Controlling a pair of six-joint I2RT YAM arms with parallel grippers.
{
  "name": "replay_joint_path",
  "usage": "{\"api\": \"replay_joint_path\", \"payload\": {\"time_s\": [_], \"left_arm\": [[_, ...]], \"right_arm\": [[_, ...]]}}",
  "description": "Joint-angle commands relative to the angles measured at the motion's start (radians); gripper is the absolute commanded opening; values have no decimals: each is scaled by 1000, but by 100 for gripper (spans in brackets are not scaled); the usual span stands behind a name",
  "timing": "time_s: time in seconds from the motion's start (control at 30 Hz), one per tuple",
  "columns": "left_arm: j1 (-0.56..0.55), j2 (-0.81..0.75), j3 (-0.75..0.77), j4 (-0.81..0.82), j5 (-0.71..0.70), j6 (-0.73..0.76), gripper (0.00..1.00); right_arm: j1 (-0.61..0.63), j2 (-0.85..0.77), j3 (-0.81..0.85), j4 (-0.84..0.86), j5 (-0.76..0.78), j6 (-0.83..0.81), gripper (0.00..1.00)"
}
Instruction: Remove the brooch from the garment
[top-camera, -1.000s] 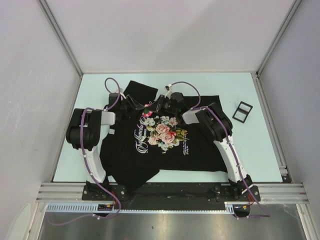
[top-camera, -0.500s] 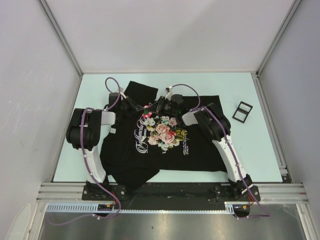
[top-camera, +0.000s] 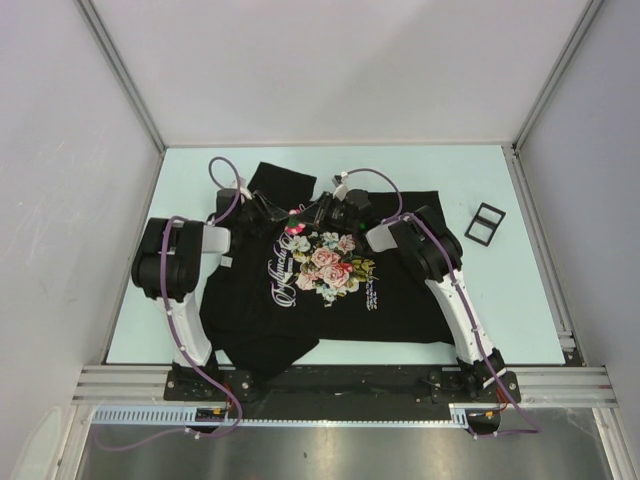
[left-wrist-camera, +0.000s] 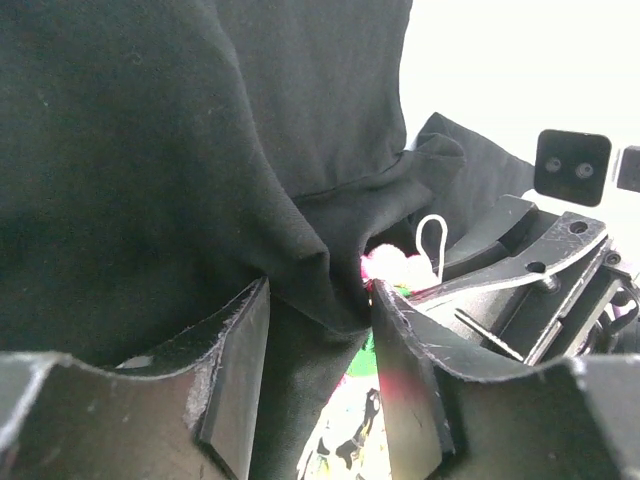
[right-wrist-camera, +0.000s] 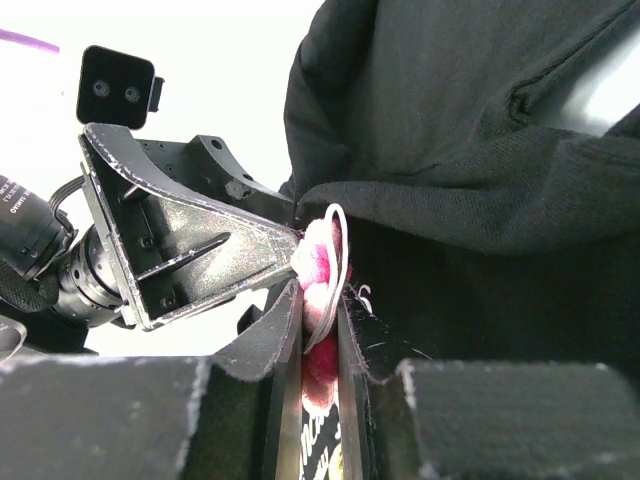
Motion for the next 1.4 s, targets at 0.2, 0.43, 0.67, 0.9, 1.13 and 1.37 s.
{"api": "replay_joint_path", "payload": {"time_s": [0.2, 0.43, 0.67, 0.9, 1.13, 1.37], "left_arm": [[3, -41, -31, 42, 19, -8, 55], [5, -50, -62, 87, 27, -40, 61], [34, -21, -122, 255, 93, -142, 72], [40, -25, -137, 289, 96, -152, 75], [40, 38, -119, 329, 133, -193, 67], [34, 42, -114, 309, 127, -190, 58]], "right_arm": [[-3, -8, 19, 115, -2, 22, 0], [-5, -8, 20, 113, -2, 23, 0], [-5, -3, 19, 115, -4, 28, 0], [-3, 0, 20, 112, -2, 28, 0], [-9, 3, 25, 118, -13, 39, 0], [-2, -8, 16, 130, -13, 34, 0]]}}
